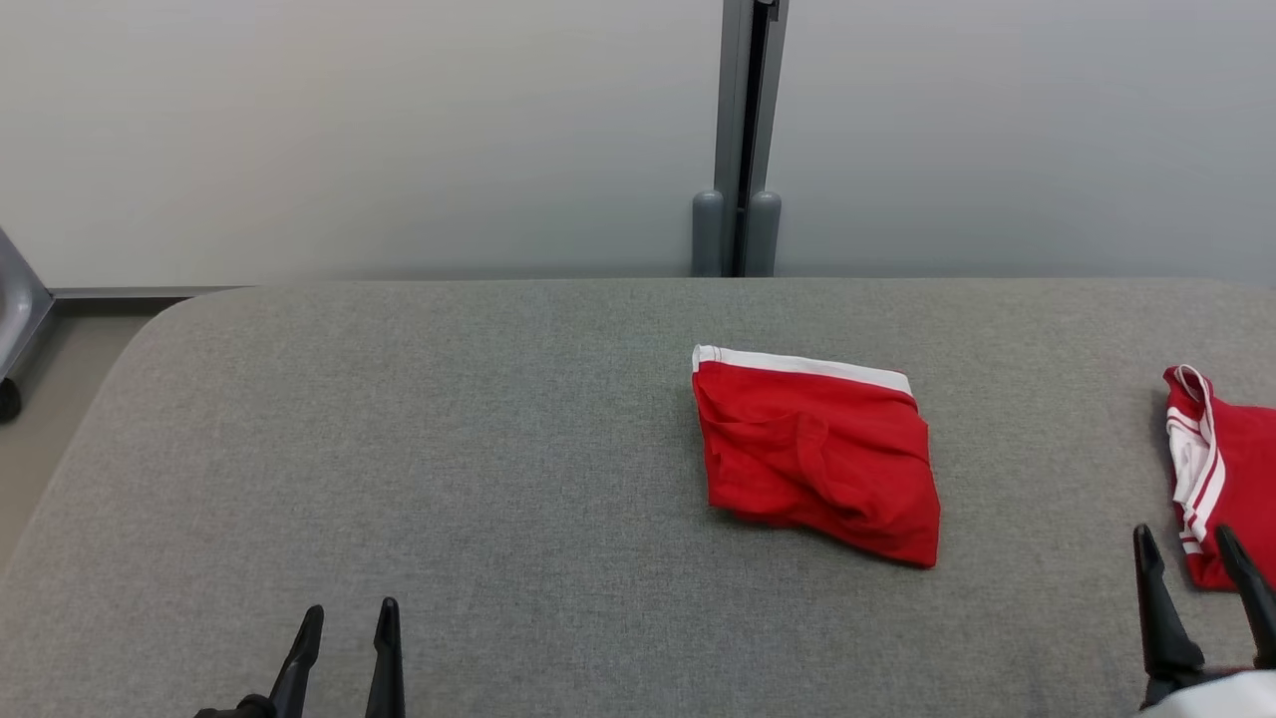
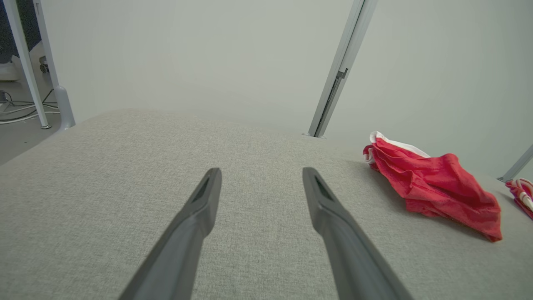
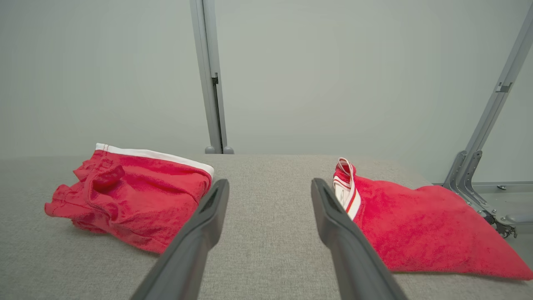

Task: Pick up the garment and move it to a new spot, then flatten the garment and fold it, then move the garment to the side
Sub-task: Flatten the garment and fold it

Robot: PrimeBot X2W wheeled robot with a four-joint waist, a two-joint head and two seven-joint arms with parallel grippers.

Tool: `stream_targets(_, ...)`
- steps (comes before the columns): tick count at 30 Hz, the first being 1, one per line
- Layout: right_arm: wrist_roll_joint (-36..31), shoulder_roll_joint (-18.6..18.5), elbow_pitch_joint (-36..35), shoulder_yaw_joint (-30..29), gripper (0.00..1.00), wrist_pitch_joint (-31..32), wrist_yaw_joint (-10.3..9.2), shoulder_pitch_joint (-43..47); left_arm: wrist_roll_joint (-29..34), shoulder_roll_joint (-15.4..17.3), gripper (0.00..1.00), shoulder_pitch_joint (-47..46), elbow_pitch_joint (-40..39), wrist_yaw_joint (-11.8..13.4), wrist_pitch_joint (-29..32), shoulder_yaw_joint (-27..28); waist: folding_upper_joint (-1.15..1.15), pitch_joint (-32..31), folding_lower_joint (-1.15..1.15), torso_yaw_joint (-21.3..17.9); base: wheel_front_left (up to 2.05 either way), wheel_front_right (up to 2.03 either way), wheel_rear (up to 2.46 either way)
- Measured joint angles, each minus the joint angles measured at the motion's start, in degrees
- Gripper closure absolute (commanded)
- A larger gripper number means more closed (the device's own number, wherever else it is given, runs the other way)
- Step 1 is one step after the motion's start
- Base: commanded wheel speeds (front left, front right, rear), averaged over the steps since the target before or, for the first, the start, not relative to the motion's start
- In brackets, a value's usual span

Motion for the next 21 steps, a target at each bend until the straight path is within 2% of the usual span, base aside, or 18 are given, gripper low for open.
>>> stream_targets(1, 0.1, -0.7, 0.3, 1.1, 0.83, 0.0, 0.00, -1.4, -0.1, 0.0, 0.00, -0.1, -0.2, 0.0, 0.0, -0.2, 0.00, 0.3, 0.00, 0.1, 0.00, 0.00, 0.00)
stream_targets(2, 0.4, -1.5, 0.5, 2.1, 1.00, 0.0, 0.00, -3.2, -0.2, 0.0, 0.00, -0.3, -0.4, 0.1, 0.0, -0.5, 0.00, 0.7, 0.00, 0.2, 0.00, 0.00, 0.00)
stream_targets(5, 0.0, -3.2, 3.1, 6.0, 1.00, 1.0, 0.00, -9.7, -0.3, 0.0, 0.00, -1.4, -0.6, 0.1, 0.0, -1.9, 0.00, 2.3, 0.00, 0.6, 0.00, 0.00, 0.00)
stream_targets(10, -2.9, -3.2, 10.6, 11.6, 1.00, 5.5, 0.00, -23.0, -1.2, 0.0, 0.00, -7.8, -1.4, 0.1, 0.0, -4.9, 0.00, 7.4, 0.00, 1.9, 0.00, 0.00, 0.00)
stream_targets(16, -3.5, -0.2, 21.4, 18.1, 1.00, 5.8, 0.01, -30.2, -3.4, 0.0, 0.00, -10.5, -0.8, 1.2, 0.0, -7.4, -0.01, 12.6, 0.00, 5.6, 0.00, 0.00, 0.00)
stream_targets(21, -2.4, 2.2, 26.3, 24.2, 1.00, 3.6, 0.02, -32.2, -4.0, 0.0, 0.00, -10.7, -0.6, 1.8, 0.0, -7.3, 0.00, 14.6, 0.00, 8.5, 0.00, 0.00, 0.00)
